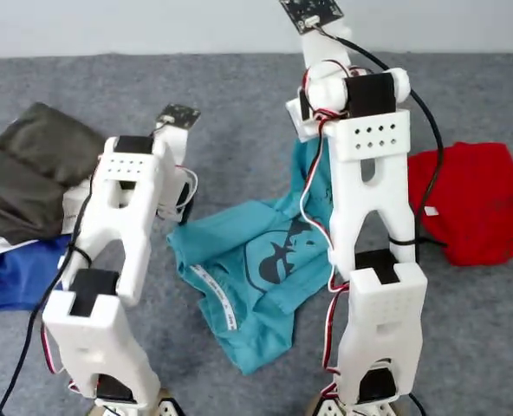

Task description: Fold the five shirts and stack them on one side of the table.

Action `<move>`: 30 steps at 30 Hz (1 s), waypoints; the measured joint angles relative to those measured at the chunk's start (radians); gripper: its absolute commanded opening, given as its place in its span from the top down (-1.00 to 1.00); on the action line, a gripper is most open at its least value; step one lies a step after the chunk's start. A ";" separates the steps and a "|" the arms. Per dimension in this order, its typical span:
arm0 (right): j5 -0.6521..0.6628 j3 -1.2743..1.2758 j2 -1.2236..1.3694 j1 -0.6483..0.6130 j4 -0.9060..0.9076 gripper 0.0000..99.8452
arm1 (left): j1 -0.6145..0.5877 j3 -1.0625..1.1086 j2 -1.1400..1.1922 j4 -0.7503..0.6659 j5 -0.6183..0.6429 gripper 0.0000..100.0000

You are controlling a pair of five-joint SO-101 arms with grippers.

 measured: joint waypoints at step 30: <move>0.000 0.000 0.000 0.000 0.002 0.98 | 0.110 0.058 0.025 0.095 -0.023 0.77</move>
